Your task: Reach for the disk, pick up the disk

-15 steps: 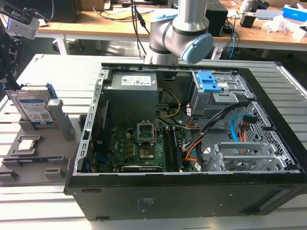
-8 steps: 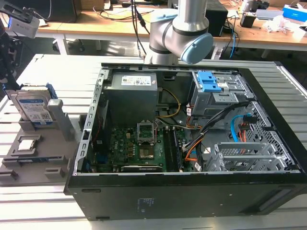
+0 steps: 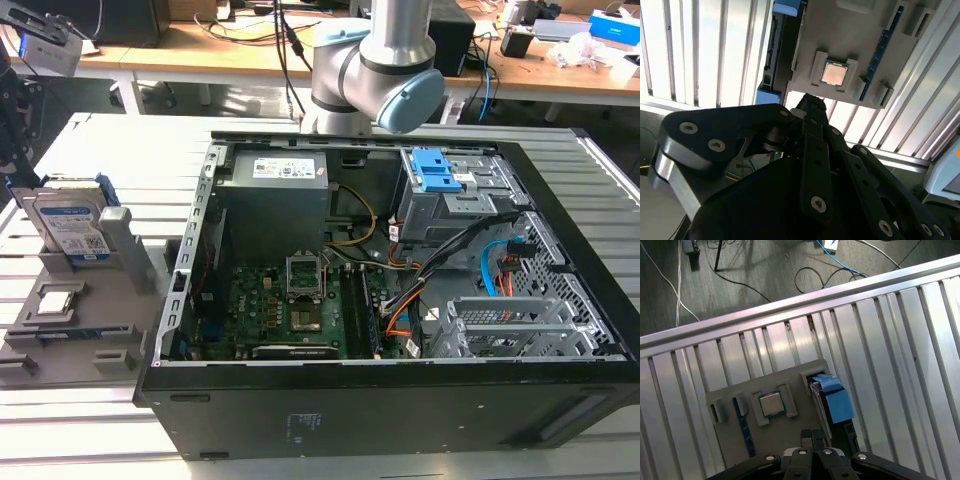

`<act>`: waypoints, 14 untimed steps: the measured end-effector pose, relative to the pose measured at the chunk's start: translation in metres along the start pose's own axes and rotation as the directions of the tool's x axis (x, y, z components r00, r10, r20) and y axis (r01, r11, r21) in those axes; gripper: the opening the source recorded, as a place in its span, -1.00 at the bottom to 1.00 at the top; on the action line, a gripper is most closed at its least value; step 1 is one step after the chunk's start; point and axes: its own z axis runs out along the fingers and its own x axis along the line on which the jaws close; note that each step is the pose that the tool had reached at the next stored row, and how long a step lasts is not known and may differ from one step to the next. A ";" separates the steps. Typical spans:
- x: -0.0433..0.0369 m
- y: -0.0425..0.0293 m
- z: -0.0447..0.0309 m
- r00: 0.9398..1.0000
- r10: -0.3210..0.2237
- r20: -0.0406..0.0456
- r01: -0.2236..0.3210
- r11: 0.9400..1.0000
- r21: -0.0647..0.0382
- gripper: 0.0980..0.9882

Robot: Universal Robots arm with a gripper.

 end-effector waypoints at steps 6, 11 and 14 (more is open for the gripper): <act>0.0000 0.0000 0.0000 0.998 -0.055 -0.002 0.055 0.998 0.000 -0.98; 0.0000 0.0000 0.0000 0.994 -0.108 -0.004 0.108 0.994 0.000 -0.98; 0.0000 0.0000 0.0000 0.990 -0.141 -0.005 0.141 0.990 0.000 -0.98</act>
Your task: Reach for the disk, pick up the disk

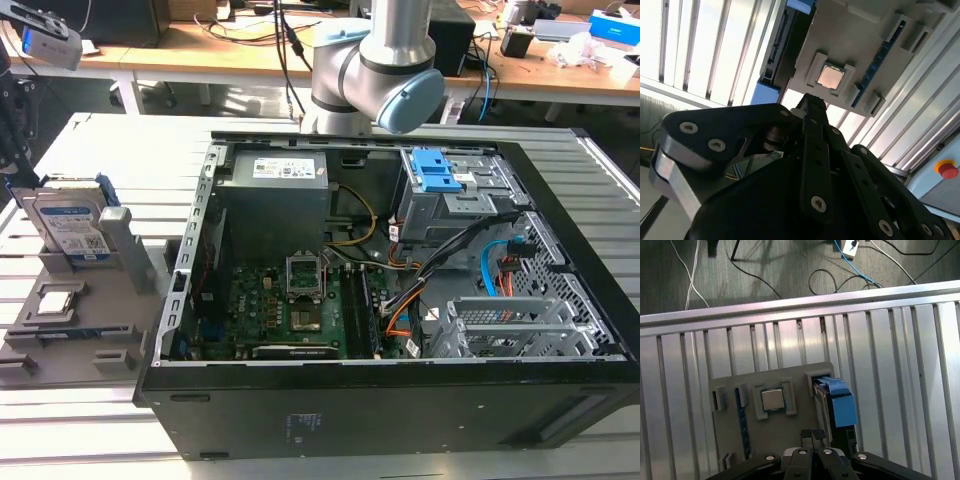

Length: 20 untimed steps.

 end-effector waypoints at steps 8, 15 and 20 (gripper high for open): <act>0.0000 0.0000 0.0000 1.000 -0.001 0.000 0.001 1.000 0.000 -0.69; -0.0002 0.0000 0.0000 1.000 -0.002 0.000 0.002 1.000 0.000 0.00; -0.0143 0.0032 0.0019 1.000 -0.006 0.006 0.006 1.000 0.000 0.00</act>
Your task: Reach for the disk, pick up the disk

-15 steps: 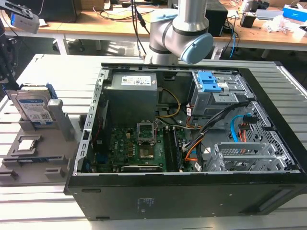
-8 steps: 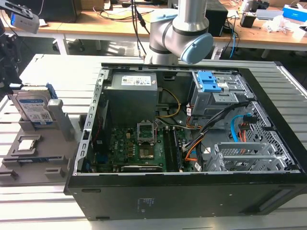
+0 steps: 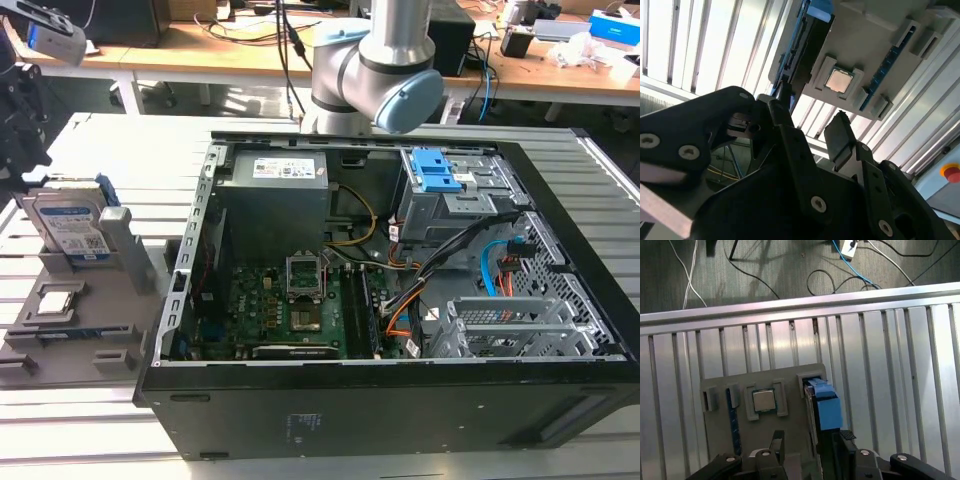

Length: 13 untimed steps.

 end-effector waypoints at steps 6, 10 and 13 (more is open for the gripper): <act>-0.0060 0.0133 0.0083 1.000 -0.017 0.024 0.017 1.000 -0.003 0.00; -0.0084 0.0143 0.0204 0.999 -0.032 0.025 0.032 0.999 -0.003 0.00; -0.0085 0.0141 0.0264 0.999 -0.037 0.025 0.037 0.999 -0.003 0.00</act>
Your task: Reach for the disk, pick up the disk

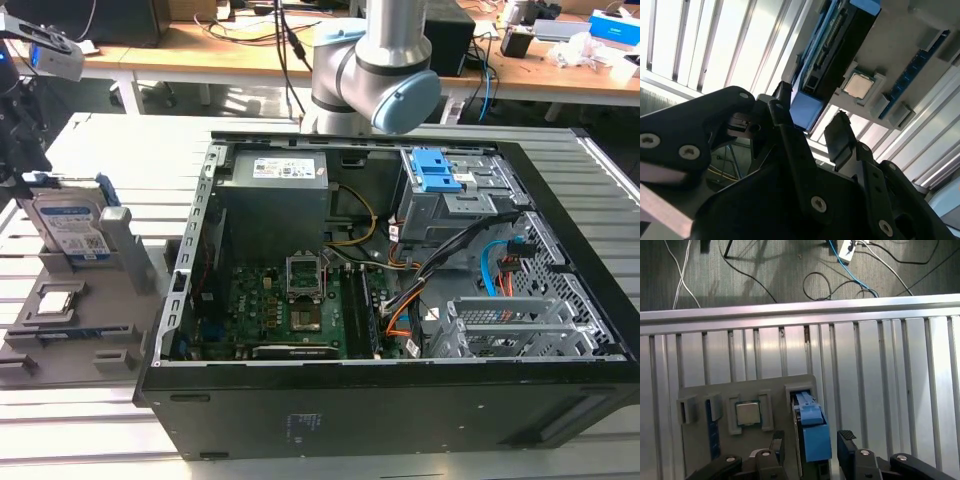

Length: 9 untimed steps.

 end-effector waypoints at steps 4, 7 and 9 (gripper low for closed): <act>0.0000 -0.0006 0.0066 1.000 -0.007 0.000 0.007 1.000 0.000 0.00; 0.0002 -0.0011 0.0111 1.000 -0.010 0.000 0.010 1.000 0.000 0.00; 0.0003 -0.0013 0.0141 1.000 -0.011 -0.001 0.011 1.000 0.000 0.00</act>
